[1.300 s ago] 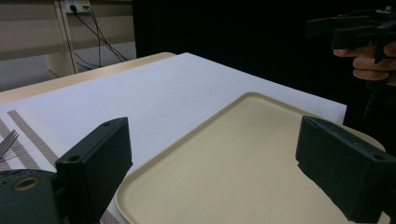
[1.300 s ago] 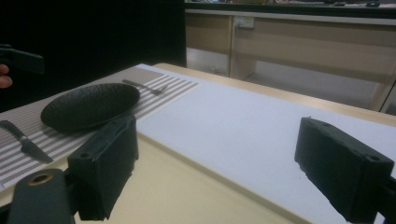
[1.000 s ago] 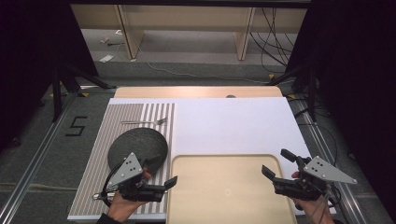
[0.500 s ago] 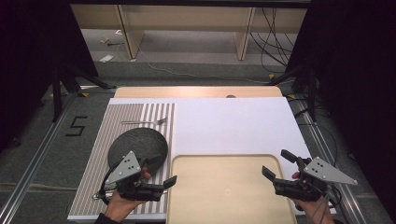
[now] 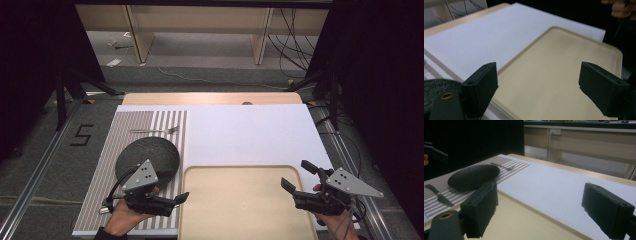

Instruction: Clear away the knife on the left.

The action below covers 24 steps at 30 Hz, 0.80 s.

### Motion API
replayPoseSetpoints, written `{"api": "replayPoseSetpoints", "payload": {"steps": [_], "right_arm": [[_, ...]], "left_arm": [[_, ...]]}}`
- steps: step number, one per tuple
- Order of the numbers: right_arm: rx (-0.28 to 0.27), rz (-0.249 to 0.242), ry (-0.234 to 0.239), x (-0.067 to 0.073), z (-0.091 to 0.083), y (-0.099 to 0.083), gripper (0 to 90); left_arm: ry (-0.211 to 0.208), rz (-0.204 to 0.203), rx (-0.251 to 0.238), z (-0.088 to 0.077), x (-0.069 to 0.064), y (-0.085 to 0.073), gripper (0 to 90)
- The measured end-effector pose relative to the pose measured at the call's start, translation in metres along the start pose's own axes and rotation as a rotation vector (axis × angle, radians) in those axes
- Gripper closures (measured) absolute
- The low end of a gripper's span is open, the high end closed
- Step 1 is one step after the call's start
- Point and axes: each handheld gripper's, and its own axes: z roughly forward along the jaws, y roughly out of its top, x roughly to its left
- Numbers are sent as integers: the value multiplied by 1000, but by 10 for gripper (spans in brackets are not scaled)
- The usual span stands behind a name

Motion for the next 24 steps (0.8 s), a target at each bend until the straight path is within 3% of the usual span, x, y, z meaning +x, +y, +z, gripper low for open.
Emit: {"api": "replayPoseSetpoints", "payload": {"steps": [2, 6, 10, 13, 15, 24], "right_arm": [[0, -1, 1, 0, 0, 0, 143], [1, -1, 2, 0, 0, 0, 143], [1, 2, 5, 0, -1, 0, 143], [3, 1, 4, 0, -1, 0, 143], [5, 4, 2, 0, -1, 0, 143], [8, 0, 3, 0, 0, 0, 144]], "left_arm": [[2, -5, 64, 1, 3, -1, 155], [4, 8, 113, -1, 6, -5, 155], [30, 57, 206, -5, 9, -2, 155], [34, 72, 249, -12, 11, 3, 156], [60, 102, 293, -16, 12, 5, 156], [106, 118, 453, -30, 22, -1, 158]]}}
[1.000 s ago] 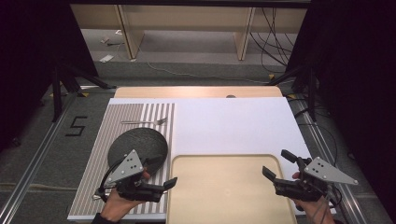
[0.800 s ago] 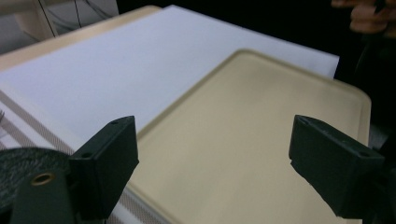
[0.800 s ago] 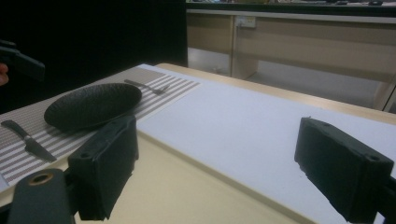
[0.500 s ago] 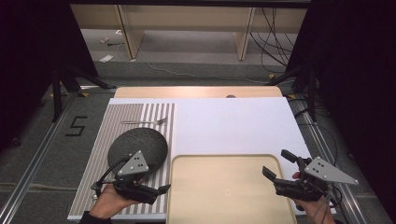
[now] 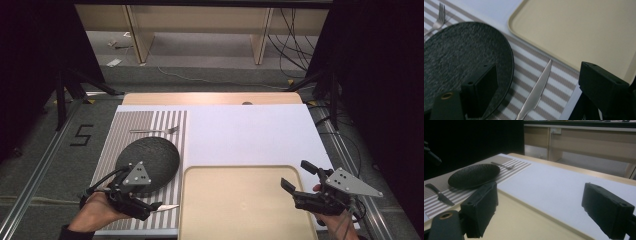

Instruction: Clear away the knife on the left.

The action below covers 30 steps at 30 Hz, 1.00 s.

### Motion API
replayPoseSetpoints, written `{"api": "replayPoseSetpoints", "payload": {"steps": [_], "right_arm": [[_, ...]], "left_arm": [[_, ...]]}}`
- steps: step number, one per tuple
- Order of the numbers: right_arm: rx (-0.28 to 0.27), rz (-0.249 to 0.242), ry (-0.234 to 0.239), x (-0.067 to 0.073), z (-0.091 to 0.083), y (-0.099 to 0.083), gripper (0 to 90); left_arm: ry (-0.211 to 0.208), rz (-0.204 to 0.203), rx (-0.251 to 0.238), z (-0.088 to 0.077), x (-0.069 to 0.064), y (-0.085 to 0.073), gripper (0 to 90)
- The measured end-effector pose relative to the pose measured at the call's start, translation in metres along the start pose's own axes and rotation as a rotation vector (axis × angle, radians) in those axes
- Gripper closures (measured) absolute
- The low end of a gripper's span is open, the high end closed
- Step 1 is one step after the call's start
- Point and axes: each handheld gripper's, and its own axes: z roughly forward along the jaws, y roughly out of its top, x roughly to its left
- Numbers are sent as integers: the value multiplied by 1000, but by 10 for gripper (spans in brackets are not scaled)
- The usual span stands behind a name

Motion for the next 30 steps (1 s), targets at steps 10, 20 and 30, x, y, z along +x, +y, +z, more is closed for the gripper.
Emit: {"api": "replayPoseSetpoints", "payload": {"steps": [10, 20, 30], "right_arm": [[-2, 2, 1, 0, 0, 0, 145], [0, 9, 4, -1, 1, 0, 146], [0, 10, 3, -1, 0, 0, 146]], "left_arm": [[1, -5, 202, 9, 14, -16, 208], [-15, -30, 311, 17, 23, -28, 259], [-14, -35, 391, 38, 37, -47, 319]]}}
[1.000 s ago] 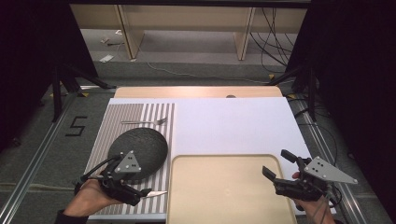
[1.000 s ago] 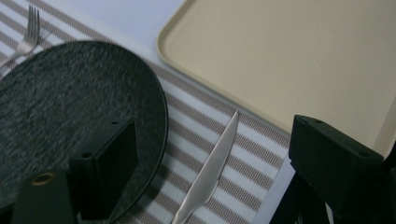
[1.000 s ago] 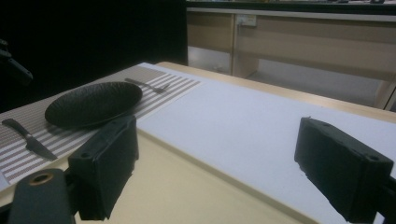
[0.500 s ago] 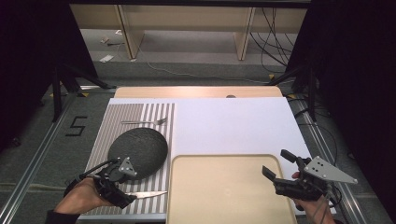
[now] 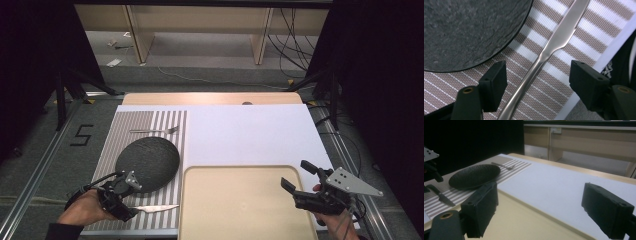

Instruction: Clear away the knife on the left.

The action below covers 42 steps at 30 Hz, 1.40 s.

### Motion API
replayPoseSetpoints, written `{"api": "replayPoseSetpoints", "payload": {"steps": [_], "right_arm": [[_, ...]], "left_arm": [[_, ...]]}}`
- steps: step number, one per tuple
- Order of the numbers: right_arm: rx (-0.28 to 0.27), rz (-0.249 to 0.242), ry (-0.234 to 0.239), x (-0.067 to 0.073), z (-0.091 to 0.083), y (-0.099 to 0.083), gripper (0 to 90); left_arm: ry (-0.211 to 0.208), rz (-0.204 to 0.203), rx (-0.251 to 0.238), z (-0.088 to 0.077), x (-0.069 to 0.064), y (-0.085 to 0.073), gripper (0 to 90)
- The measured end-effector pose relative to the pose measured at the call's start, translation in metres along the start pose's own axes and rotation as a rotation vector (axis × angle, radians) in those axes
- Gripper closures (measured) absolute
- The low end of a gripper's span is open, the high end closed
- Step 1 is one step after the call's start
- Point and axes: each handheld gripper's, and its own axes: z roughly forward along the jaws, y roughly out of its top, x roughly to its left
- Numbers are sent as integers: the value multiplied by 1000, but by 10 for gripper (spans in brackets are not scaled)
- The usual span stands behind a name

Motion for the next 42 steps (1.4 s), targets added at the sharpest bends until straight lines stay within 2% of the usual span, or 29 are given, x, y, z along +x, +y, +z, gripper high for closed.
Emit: {"api": "replayPoseSetpoints", "payload": {"steps": [6, 9, 12, 16, 18, 28, 34, 38, 42], "right_arm": [[4, -4, 2, 0, 0, 0, 147], [2, 0, 4, 1, 0, 0, 148], [2, -1, 3, 0, 0, 0, 149], [4, -4, 4, 0, 1, 0, 150], [5, -3, 5, 0, 0, 0, 150], [8, -3, 6, 0, 0, 0, 154], [15, 0, 5, 1, 1, 0, 156], [15, 0, 6, 0, 1, 0, 156], [17, 0, 6, 1, 1, 0, 156]], "left_arm": [[-8, 18, 51, 10, 2, 3, 374], [2, 29, 76, 15, 3, 5, 410], [-1, 51, 81, 16, 4, 5, 476], [-1, 72, 99, 19, 5, 5, 509], [19, 94, 112, 20, 5, 6, 527], [25, 168, 158, 24, 0, 11, 650], [-2, 225, 166, 24, -1, 12, 708], [-19, 251, 167, 25, -3, 11, 781], [-23, 257, 176, 25, -3, 13, 791]]}}
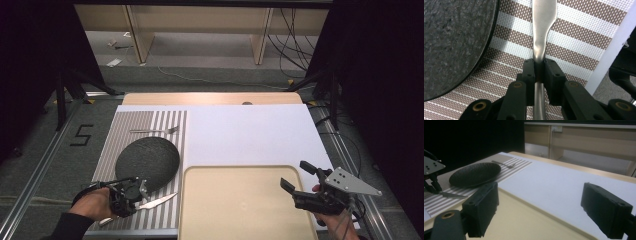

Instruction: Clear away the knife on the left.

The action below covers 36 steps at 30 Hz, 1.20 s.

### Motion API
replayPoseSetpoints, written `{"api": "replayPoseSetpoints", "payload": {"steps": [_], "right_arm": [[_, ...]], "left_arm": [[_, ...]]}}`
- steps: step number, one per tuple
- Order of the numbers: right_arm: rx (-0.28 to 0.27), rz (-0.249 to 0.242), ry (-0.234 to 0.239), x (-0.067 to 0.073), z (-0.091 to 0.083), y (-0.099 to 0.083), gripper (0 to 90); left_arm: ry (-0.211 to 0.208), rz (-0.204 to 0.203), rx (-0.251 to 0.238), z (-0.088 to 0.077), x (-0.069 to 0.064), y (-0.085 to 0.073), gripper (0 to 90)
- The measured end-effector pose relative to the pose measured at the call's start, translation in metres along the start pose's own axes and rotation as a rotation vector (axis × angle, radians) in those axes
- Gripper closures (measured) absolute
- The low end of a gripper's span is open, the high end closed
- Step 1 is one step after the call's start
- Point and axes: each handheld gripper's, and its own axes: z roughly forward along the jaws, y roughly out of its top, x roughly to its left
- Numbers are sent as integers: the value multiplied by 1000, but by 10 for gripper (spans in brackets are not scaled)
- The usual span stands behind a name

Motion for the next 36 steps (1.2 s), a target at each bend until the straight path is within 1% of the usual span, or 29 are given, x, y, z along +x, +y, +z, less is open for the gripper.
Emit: {"api": "replayPoseSetpoints", "payload": {"steps": [2, 3, 5, 8, 9, 10, 12, 16, 17, 20, 21, 23, 25, 27, 28, 29, 32, 33, 34, 36], "right_arm": [[0, 0, 0, 0, 0, 0, 156], [-1, 1, -2, 0, 0, 0, 156], [0, 1, -3, 0, 1, 0, 157], [1, 5, -5, 0, 1, 0, 157], [2, 4, -5, 0, 1, 0, 157], [2, 4, -5, 0, 1, 0, 157], [0, 2, -6, 0, 1, 0, 157], [0, 9, -6, -1, 1, 0, 158], [1, 8, -6, -1, 1, 0, 158], [2, 6, -6, -1, 1, 0, 159], [2, 7, -6, -1, 1, 0, 159], [1, 7, -9, -1, 1, 0, 158], [1, 8, -8, -1, 1, 0, 158], [1, 6, -9, -1, 1, 0, 159], [1, 6, -9, -1, 1, 0, 159], [1, 8, -9, -1, 1, 0, 159], [2, 7, -8, -1, 1, 0, 159], [1, 7, -10, -1, 1, 0, 159], [1, 7, -10, -1, 1, 0, 159], [4, 12, -7, 0, 1, 0, 159]], "left_arm": [[-5, -6, 2, 0, 0, 0, 795], [-1, -1, 4, 0, 0, 1, 796], [1, -8, 8, 0, 0, 1, 798], [-13, -32, 9, 0, 2, 2, 799], [-13, -32, 9, 0, 2, 2, 800], [-14, -47, 9, 0, 3, 2, 800], [-12, -58, 10, -1, 2, 4, 801], [-20, -80, -3, -5, 3, 5, 802], [-16, -78, -15, -7, 3, 5, 802], [-26, -93, -39, -13, 1, 5, 802], [-26, -93, -39, -13, 1, 5, 802], [-33, -98, -71, -19, -2, 7, 802], [-38, -110, -97, -24, -3, 8, 802], [-39, -133, -121, -30, -3, 9, 802], [-39, -133, -121, -30, -3, 9, 802], [-40, -172, -146, -36, -3, 11, 802], [-49, -214, -189, -44, -2, 15, 802], [-57, -225, -199, -46, -2, 16, 802], [-57, -225, -199, -46, -2, 16, 802], [-72, -242, -223, -50, -4, 22, 802]]}}
